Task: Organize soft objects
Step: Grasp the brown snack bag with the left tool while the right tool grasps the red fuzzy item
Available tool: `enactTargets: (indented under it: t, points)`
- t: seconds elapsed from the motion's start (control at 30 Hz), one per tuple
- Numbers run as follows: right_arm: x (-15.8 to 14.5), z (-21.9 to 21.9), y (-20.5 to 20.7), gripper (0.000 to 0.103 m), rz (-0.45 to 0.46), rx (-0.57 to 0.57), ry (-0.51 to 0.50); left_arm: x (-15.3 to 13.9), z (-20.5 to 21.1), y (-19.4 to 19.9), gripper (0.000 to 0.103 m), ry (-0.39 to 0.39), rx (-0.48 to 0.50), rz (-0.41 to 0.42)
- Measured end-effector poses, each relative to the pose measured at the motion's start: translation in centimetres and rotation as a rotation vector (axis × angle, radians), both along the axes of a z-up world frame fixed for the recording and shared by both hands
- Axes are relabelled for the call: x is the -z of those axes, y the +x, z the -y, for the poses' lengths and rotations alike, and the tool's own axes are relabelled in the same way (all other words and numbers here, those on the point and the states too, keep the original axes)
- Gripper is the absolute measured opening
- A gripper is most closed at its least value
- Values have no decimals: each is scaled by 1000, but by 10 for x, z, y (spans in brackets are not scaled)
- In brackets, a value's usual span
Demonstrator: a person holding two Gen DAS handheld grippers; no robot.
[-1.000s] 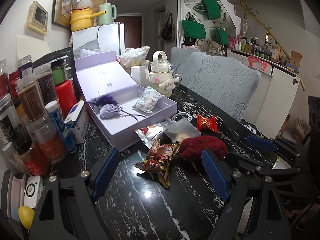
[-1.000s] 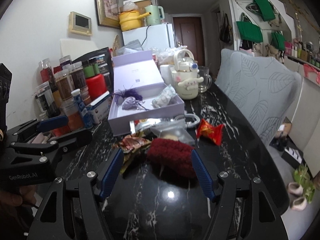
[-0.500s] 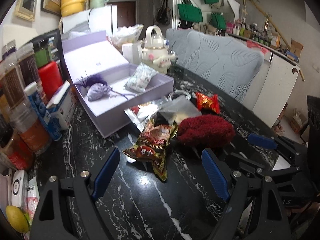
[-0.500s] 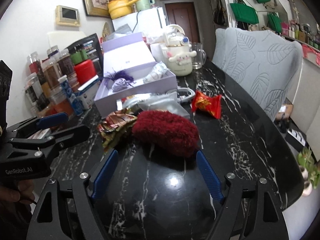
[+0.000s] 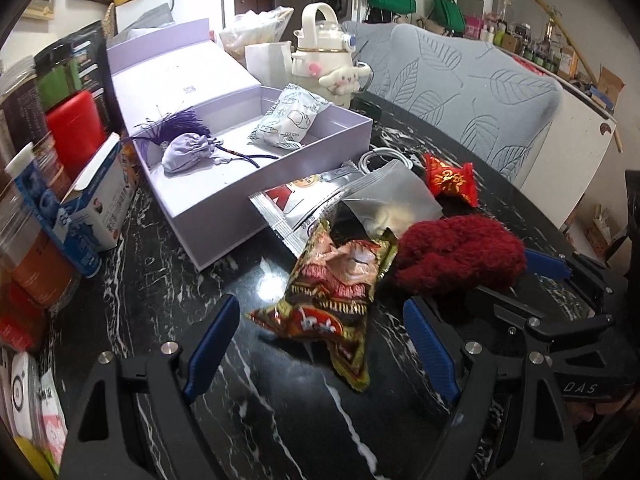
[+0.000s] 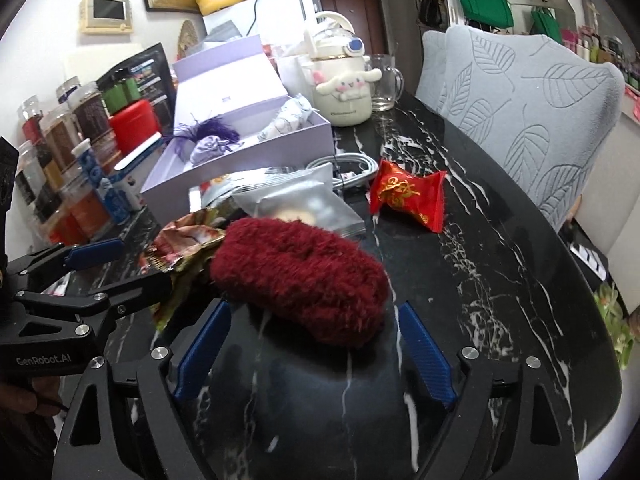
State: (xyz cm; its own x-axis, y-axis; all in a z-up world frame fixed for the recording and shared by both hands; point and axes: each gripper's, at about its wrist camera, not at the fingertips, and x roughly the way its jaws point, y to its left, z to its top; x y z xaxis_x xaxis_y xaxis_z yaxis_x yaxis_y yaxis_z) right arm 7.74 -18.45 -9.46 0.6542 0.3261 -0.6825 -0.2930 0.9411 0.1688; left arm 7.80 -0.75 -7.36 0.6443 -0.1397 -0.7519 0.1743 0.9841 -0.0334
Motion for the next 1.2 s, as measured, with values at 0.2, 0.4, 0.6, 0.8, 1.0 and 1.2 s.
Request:
enactTargets:
  t: [0.2,0.4,0.6,0.8,1.0,1.2]
  points:
    - [4,-3,20,89,-37,-7,-27,6,0,20,84,8,24,-29]
    - [5,-8,34,94,-49,-31,-38,14,-1,35,84,3,42,-62]
    - [6,-10,43,94,-61,-56,-31,24,-2,46,84,-22,58,-107]
    - [7,-11,48,89,-79,-73,-15,33,1,47,84,-16,68,-136]
    - [9,-13,46,61,-103,-100,21,33,1,45,76,-15,40,-135]
    - [9,-10,37,40,-109,-96,29,31,-3,37,55,-28,17,-120]
